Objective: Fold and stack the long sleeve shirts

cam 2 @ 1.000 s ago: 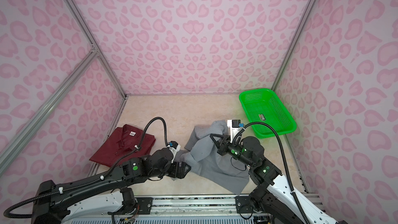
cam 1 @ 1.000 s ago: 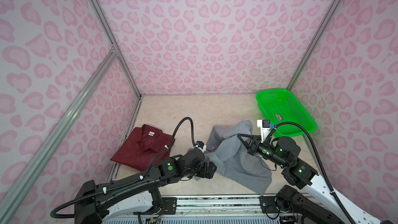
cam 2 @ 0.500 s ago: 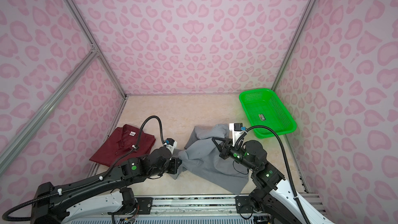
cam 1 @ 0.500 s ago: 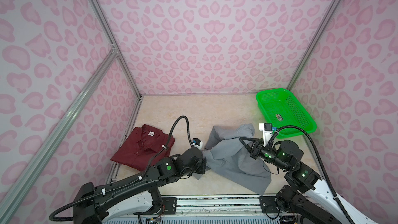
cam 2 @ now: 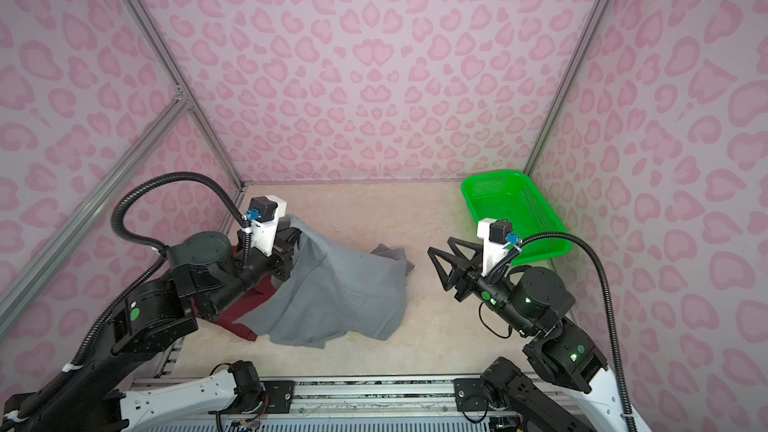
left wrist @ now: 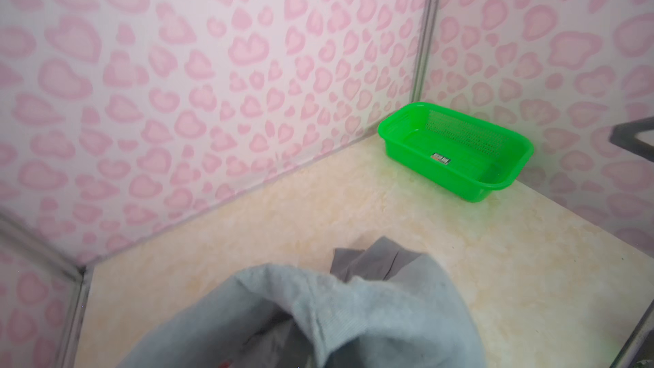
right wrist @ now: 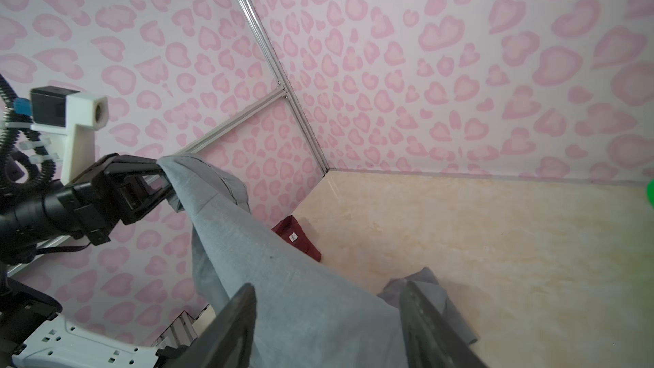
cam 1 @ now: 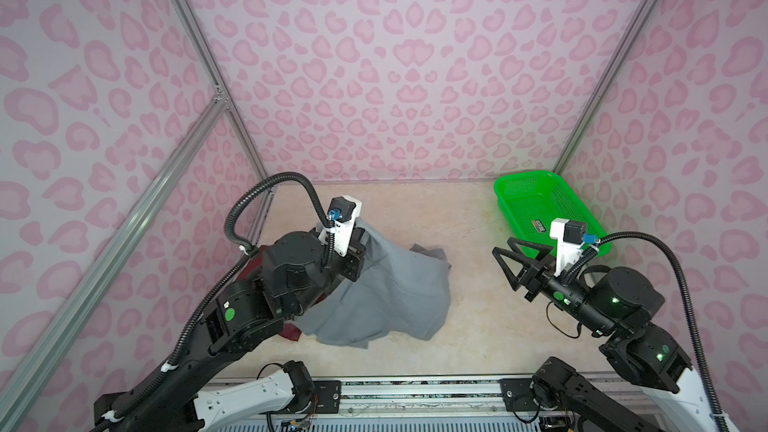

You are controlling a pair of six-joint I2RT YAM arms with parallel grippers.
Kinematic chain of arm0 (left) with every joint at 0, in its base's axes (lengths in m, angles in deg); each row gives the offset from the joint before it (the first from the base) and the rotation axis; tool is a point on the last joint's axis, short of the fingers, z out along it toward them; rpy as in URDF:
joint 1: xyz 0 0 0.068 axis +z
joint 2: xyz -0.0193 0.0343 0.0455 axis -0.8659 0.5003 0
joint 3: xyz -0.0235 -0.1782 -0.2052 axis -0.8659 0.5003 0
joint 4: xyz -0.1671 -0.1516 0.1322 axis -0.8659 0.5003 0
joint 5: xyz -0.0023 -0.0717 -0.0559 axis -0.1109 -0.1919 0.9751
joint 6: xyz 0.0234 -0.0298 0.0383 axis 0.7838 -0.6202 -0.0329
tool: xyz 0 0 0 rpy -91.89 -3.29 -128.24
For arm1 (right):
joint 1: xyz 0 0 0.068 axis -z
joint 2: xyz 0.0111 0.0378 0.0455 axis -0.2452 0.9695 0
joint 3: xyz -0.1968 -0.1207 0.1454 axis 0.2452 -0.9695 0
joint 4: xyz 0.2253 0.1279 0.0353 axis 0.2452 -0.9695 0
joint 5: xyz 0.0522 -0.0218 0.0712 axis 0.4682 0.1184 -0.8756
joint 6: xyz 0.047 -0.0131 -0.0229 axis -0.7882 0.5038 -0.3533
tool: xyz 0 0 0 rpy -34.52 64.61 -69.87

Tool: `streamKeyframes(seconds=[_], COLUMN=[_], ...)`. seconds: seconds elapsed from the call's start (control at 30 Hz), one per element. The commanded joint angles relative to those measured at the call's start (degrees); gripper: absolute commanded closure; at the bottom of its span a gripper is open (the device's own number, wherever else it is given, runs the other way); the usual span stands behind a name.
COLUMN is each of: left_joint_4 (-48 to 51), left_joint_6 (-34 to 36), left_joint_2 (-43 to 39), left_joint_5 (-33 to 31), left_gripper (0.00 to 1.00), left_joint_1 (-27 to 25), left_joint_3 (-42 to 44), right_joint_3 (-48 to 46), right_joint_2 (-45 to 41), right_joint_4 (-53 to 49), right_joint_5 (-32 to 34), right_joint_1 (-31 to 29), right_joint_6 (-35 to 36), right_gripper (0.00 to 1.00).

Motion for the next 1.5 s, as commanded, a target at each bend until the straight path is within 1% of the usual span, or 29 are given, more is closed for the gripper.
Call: streamKeyframes(seconds=[0.0, 0.03, 0.07, 0.1, 0.17, 0.2, 0.27, 0.37, 0.47, 0.57, 0.63, 0.73, 0.83, 0.9, 1.03, 1.2, 1.3, 1.47], left_joint_4=[-1.94, -0.61, -0.05, 0.74, 3.71, 5.72, 10.44, 16.51, 19.05, 20.15, 20.19, 20.02, 19.12, 18.36, 18.44, 18.1, 18.28, 18.57], left_joint_6=[17.88, 19.74, 20.93, 21.61, 22.33, 22.26, 22.01, 21.13, 20.97, 20.38, 20.01, 19.71, 19.18, 18.58, 19.14, 19.25, 19.53, 19.37], left_joint_2=[0.89, 0.89, 0.67, 0.42, 1.17, 1.79, 3.93, 7.03, 8.09, 8.55, 8.75, 9.25, 9.64, 9.96, 10.29, 9.96, 9.3, 9.14], left_joint_5=[13.79, 20.58, 25.18, 29.64, 36.1, 38.58, 42.6, 46.73, 48.65, 51.03, 52.24, 52.6, 54.0, 54.62, 53.1, 53.32, 52.53, 52.06], left_gripper=[0.96, 0.96, 0.96, 0.96, 0.96, 0.96, 0.96, 0.96, 0.96, 0.96, 0.96, 0.96, 0.96, 0.96, 0.96, 0.96, 0.96, 0.96], left_joint_1=[-0.07, -0.13, -0.17, -0.17, -0.17, -0.17, -0.13, -0.17, -0.17, -0.17, -0.17, -0.17, -0.33, -0.73, -1.53, -1.67, -1.73, -1.71], left_joint_3=[-5.88, -7.39, -8.05, -8.75, -11.35, -13.0, -16.47, -20.39, -20.52, -19.98, -19.41, -19.23, -18.93, -18.62, -18.32, -18.09, -18.08, -17.06], right_joint_3=[5.81, 7.49, 8.44, 9.13, 9.97, 10.14, 10.62, 8.94, 7.62, 7.33, 7.13, 5.15, 2.58, 1.56, 0.27, -2.16, -3.2, -3.52], right_joint_2=[4.57, 6.36, 7.51, 9.2, 11.71, 13.19, 15.33, 15.62, 15.57, 16.3, 17.0, 17.98, 18.45, 18.94, 19.31, 19.35, 18.71, 18.66], right_joint_4=[-6.51, -7.03, -7.09, -6.83, -6.26, -5.8, -5.28, -1.58, 1.21, 1.48, 1.28, 3.39, 6.68, 9.01, 13.44, 19.66, 20.58, 21.82], right_joint_5=[-2.15, -4.02, -6.09, -9.4, -14.26, -17.0, -19.73, -19.37, -19.46, -17.14, -17.03, -17.58, -16.65, -18.77, -26.13, -34.61, -37.27, -38.23], right_joint_1=[-0.01, 0.0, 0.01, -0.03, -0.05, 0.01, -0.4, -2.01, -4.64, -8.57, -10.92, -13.62, -15.74, -15.76, -16.39, -16.62, -16.66, -16.84], right_joint_6=[6.62, 7.22, 7.75, 8.47, 9.61, 10.35, 12.17, 14.94, 17.23, 20.09, 21.34, 21.22, 20.58, 19.64, 17.25, 13.13, 12.5, 11.62], right_gripper=[0.3, 0.28, 0.25, 0.23, 0.14, 0.12, 0.11, 0.11, 0.11, 0.11, 0.11, 0.11, 0.11, 0.11, 0.12, 0.13, 0.12, 0.15])
